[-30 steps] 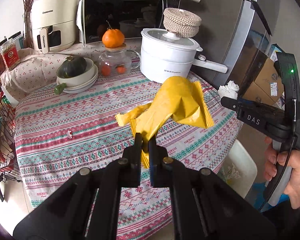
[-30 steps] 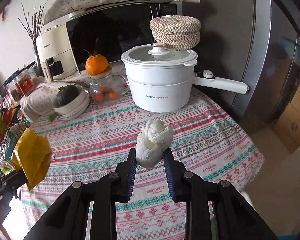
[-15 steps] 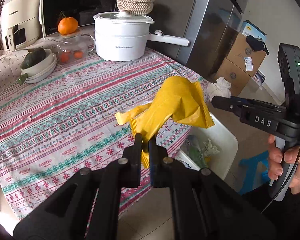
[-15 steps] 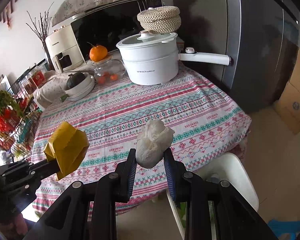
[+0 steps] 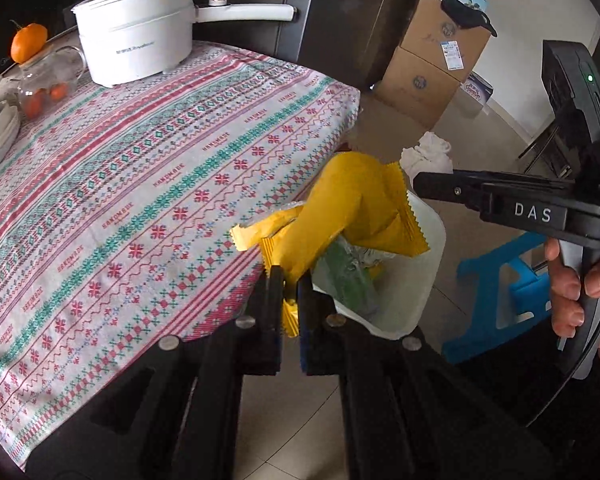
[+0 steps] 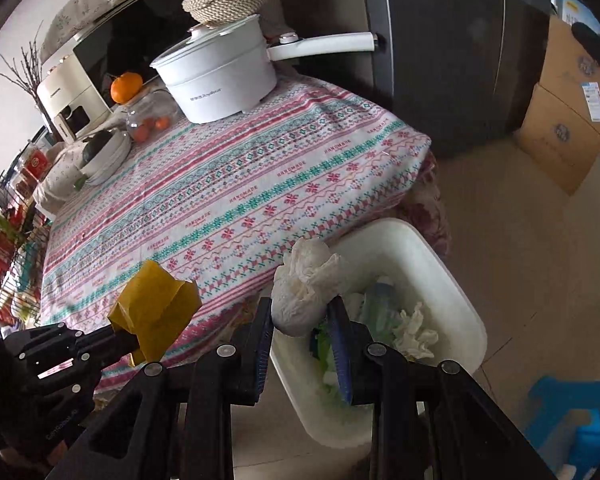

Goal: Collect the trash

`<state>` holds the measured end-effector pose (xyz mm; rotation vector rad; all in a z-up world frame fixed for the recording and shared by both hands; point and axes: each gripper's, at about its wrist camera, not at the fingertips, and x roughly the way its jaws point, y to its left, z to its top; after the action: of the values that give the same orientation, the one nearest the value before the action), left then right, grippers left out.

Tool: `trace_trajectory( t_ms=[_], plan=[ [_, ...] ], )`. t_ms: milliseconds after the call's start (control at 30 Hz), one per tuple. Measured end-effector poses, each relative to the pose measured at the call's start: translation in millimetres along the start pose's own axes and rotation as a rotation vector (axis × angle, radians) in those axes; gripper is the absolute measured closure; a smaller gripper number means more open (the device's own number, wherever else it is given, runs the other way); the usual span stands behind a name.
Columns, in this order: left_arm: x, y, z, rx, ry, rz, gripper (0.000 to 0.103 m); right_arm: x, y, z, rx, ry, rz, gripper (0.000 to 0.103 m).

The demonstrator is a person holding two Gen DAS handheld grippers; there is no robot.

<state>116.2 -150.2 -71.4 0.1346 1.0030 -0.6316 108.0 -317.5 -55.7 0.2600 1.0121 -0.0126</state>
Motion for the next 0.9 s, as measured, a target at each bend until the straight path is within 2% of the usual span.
trace_trajectory(
  t_ms=[133,300,533,600,667,800,867,900],
  plan=[
    [26.2,-19.5,6.5,0.03,0.013,-0.047,0.096,-1.1,-22.4,-4.3,0.035,0.006,-0.036,0.075],
    [52.7,-33.2,12.4,0.057,0.018,-0.062,0.096,-5.7,-42.6,-5.9,0.077,-0.004,-0.07,0.074],
    [62.9,-36.2,14.5,0.077,0.003,-0.075,0.095,-8.5,-57.1,-6.8,0.108,0.0,-0.086,0.074],
    [63.8,-32.3,17.4,0.068,0.0,-0.078,0.084,-9.7,-57.9,-6.8,0.11,-0.002,-0.088,0.074],
    [60.0,-27.4,17.7,0.045,-0.008,-0.075,0.06,-10.6,-57.5,-6.3,0.111,-0.004,-0.089,0.074],
    [47.1,-14.5,18.4,-0.003,-0.017,-0.06,0.042,-9.0,-53.9,-4.7,0.106,-0.006,-0.096,0.074],
    [38.3,-8.1,16.1,-0.028,-0.024,-0.037,0.027,-7.3,-51.1,-4.9,0.1,-0.001,-0.093,0.074],
    [34.2,-4.2,14.1,-0.044,-0.024,-0.019,0.024,-5.5,-48.8,-4.8,0.095,0.004,-0.091,0.074]
  ],
)
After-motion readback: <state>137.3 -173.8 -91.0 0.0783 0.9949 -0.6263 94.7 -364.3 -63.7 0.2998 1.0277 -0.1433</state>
